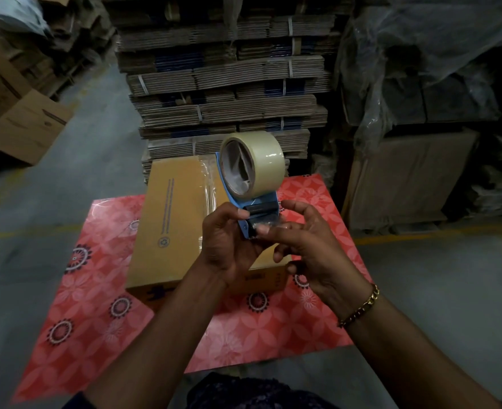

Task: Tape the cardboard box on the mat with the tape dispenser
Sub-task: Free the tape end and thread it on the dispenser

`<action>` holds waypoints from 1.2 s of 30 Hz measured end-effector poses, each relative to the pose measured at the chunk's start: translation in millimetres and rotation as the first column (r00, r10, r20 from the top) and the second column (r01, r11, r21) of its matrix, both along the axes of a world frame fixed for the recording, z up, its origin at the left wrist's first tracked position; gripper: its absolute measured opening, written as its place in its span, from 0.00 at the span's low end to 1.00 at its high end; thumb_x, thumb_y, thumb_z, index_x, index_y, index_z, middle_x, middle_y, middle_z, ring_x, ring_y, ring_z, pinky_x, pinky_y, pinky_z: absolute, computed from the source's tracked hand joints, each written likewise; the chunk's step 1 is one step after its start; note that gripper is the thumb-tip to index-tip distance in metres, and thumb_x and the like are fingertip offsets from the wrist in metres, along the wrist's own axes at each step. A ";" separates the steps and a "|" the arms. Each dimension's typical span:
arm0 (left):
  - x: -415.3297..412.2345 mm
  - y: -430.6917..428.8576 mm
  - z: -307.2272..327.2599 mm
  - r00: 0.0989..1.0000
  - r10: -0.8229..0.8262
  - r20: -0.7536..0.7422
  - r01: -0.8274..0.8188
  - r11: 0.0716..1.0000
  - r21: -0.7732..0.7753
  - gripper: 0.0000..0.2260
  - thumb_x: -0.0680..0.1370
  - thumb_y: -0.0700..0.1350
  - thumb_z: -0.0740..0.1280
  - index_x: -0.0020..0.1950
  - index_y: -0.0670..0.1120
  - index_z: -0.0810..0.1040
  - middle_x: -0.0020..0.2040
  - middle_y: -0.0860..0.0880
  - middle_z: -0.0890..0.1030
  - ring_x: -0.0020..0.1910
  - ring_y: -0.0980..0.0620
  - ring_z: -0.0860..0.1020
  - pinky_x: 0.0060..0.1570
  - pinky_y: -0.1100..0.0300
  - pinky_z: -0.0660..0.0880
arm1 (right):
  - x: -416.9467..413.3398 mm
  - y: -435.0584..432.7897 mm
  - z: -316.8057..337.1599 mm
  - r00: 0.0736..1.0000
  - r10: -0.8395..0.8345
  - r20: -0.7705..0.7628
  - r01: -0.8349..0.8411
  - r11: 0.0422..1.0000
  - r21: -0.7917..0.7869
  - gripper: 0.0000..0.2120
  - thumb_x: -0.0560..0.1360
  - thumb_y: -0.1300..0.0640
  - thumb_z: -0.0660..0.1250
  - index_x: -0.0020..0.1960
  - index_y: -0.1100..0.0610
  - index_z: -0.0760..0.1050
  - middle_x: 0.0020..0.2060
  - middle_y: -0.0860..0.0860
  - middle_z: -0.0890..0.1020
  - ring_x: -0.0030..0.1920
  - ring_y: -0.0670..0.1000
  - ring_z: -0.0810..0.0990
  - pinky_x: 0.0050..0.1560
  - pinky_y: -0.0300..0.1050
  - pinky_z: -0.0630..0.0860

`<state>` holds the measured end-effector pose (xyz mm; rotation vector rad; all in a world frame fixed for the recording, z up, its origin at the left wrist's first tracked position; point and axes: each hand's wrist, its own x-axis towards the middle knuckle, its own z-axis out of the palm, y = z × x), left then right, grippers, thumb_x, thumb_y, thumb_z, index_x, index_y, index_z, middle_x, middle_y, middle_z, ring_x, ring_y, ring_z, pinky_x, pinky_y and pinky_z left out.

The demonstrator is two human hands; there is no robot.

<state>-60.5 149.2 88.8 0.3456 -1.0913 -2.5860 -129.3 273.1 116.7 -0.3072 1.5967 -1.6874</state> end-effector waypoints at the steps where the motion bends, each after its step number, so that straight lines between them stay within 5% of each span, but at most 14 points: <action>1: -0.7 -0.4 -0.8 1.000 0.005 0.004 -0.005 1.000 -0.001 0.27 0.65 0.46 0.62 0.62 0.38 0.78 0.48 0.41 0.83 0.47 0.42 0.81 0.45 0.53 0.78 | -0.2 0.5 -0.7 1.000 -0.001 -0.004 0.001 1.000 0.001 0.34 0.68 0.61 0.79 0.69 0.48 0.68 0.30 0.45 0.83 0.24 0.46 0.77 0.23 0.36 0.64; 8: -3.3 1.9 -2.6 1.000 -0.006 0.014 0.006 1.000 0.004 0.23 0.64 0.47 0.63 0.53 0.39 0.85 0.45 0.40 0.83 0.45 0.42 0.81 0.46 0.53 0.77 | -1.6 6.9 -1.8 1.000 0.006 -0.028 -0.006 1.000 -0.007 0.38 0.69 0.61 0.78 0.74 0.47 0.65 0.30 0.46 0.84 0.25 0.46 0.78 0.23 0.37 0.66; 16: -4.8 0.4 -4.8 0.998 -0.031 -0.053 0.035 0.996 0.083 0.32 0.63 0.46 0.70 0.66 0.36 0.75 0.51 0.39 0.79 0.49 0.42 0.76 0.45 0.52 0.77 | -6.4 17.3 -5.3 0.999 0.004 0.045 -0.001 0.998 -0.069 0.31 0.77 0.59 0.72 0.76 0.46 0.65 0.40 0.50 0.88 0.27 0.48 0.80 0.21 0.36 0.70; 20: -5.2 0.7 -5.9 0.998 -0.037 -0.051 0.041 0.996 0.083 0.31 0.65 0.45 0.66 0.67 0.36 0.73 0.52 0.38 0.78 0.50 0.41 0.77 0.44 0.52 0.79 | -6.8 22.3 -6.7 0.999 0.044 0.030 -0.042 0.996 -0.075 0.30 0.79 0.62 0.67 0.77 0.46 0.63 0.37 0.47 0.88 0.28 0.49 0.82 0.20 0.37 0.71; 25: -4.3 -2.3 -8.0 0.995 -0.098 -0.022 0.098 0.995 0.013 0.28 0.62 0.48 0.71 0.59 0.39 0.82 0.50 0.40 0.82 0.47 0.42 0.81 0.46 0.50 0.77 | -22.5 29.0 -10.3 0.990 0.103 -0.096 -0.098 0.993 0.059 0.19 0.78 0.61 0.64 0.67 0.48 0.74 0.46 0.52 0.89 0.31 0.51 0.82 0.25 0.40 0.69; 28: -5.3 -10.5 -10.9 0.985 -0.158 0.064 0.162 0.986 -0.049 0.26 0.64 0.50 0.73 0.59 0.39 0.83 0.49 0.40 0.82 0.46 0.41 0.81 0.43 0.51 0.75 | -49.4 34.0 -10.7 0.978 0.005 -0.206 0.014 0.996 0.091 0.12 0.80 0.54 0.63 0.61 0.54 0.78 0.45 0.49 0.88 0.35 0.51 0.81 0.26 0.38 0.70; 32: -16.1 -26.9 -18.1 0.947 -0.181 0.264 0.238 0.950 -0.202 0.28 0.82 0.63 0.56 0.64 0.43 0.80 0.47 0.39 0.82 0.40 0.40 0.79 0.36 0.53 0.74 | -93.8 29.3 -0.9 0.987 0.009 -0.161 -0.001 0.999 0.052 0.21 0.77 0.42 0.63 0.64 0.53 0.78 0.48 0.49 0.85 0.40 0.49 0.82 0.29 0.39 0.75; 36: -32.4 -41.7 -19.7 0.839 -0.195 0.508 0.466 0.739 -0.487 0.28 0.83 0.65 0.47 0.55 0.52 0.82 0.44 0.42 0.84 0.40 0.43 0.80 0.37 0.56 0.73 | -126.0 23.9 -0.2 0.960 0.235 -0.153 -0.209 0.963 0.168 0.28 0.72 0.39 0.64 0.68 0.50 0.76 0.52 0.50 0.82 0.48 0.49 0.81 0.41 0.46 0.81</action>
